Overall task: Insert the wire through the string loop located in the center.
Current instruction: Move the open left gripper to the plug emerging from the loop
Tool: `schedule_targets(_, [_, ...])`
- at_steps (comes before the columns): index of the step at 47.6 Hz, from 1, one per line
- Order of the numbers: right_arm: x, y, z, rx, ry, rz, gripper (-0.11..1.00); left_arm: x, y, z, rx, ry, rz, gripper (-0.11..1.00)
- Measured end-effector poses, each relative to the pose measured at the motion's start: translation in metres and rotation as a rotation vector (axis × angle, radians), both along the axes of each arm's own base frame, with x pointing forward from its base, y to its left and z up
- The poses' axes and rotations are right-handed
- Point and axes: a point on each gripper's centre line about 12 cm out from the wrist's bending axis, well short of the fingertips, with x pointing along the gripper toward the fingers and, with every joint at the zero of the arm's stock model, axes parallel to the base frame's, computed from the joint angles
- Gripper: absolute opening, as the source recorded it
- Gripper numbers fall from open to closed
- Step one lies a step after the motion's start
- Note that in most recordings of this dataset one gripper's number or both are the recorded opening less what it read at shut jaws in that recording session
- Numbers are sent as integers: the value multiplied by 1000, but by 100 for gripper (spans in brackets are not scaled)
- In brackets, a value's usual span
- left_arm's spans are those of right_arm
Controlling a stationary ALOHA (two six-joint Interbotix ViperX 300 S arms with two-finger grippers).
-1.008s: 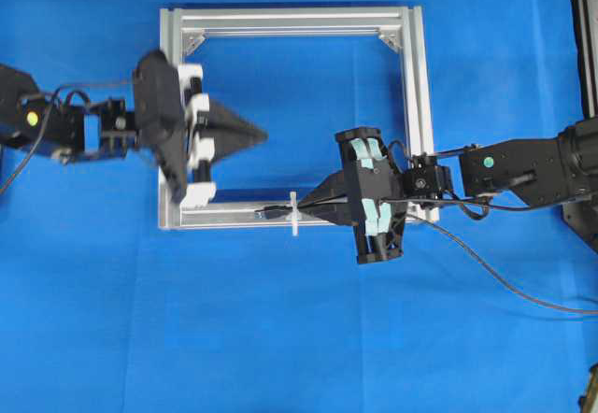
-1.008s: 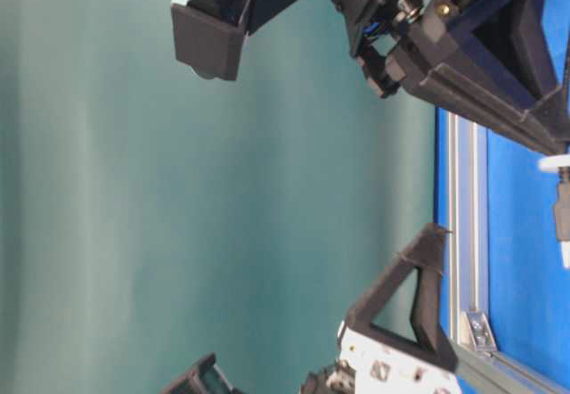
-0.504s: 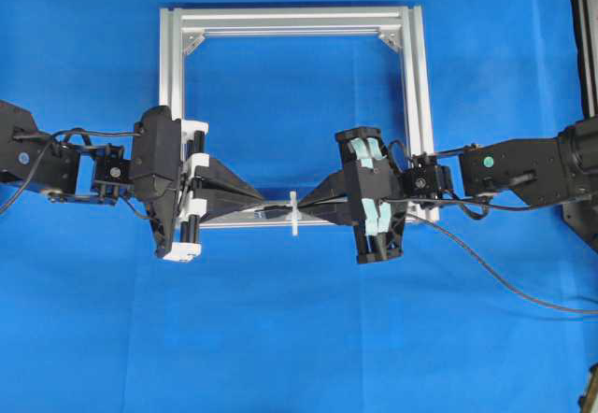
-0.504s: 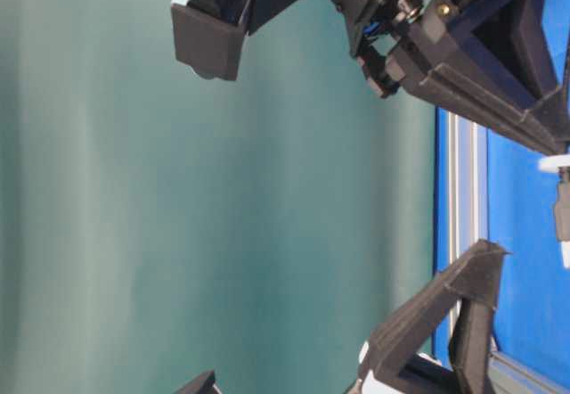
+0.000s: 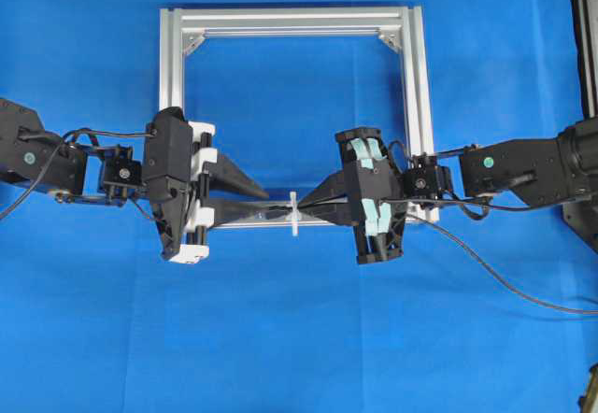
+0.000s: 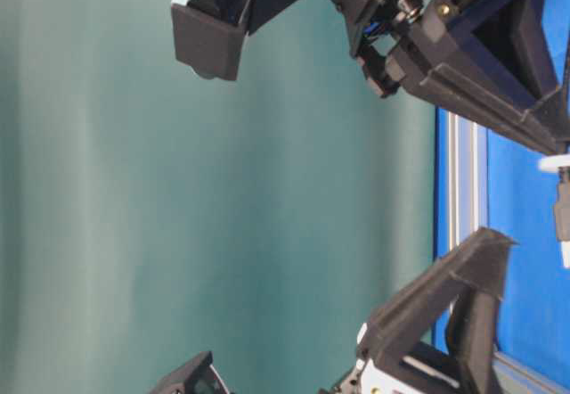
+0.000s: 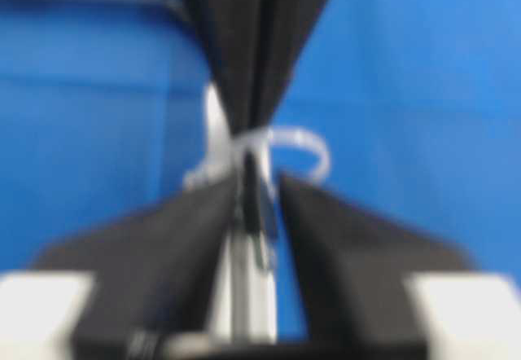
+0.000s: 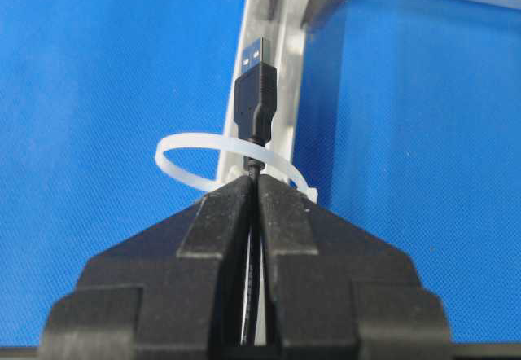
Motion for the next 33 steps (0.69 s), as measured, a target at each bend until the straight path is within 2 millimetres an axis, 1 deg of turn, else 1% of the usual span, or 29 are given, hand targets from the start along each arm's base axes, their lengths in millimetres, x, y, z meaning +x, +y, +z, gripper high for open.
schedule_targets(3, [0, 0, 0, 0, 0, 0, -3, 0, 0, 0, 1, 0, -1, 56])
schedule_targets(4, [0, 1, 0, -1, -2, 3, -3, 0, 0, 0, 1, 0, -1, 64])
schedule_targets(6, [0, 1, 0, 0, -2, 2, -3, 0, 0, 0, 0, 3, 0, 75])
schedule_targets(9, [0, 1, 0, 0, 0, 2, -3, -1, 0, -1, 1, 9, -2, 87])
schedule_targets(11, [0, 2, 0, 0, -2, 5, -3, 0, 0, -1, 0, 9, -1, 92])
schedule_targets(26, [0, 2, 0, 0, 0, 5, -3, 0, 0, -3, 2, 21, -2, 92])
schedule_targets(33, [0, 2, 0, 0, 0, 5, -3, 4, -1, -17, 5, 57, -1, 92])
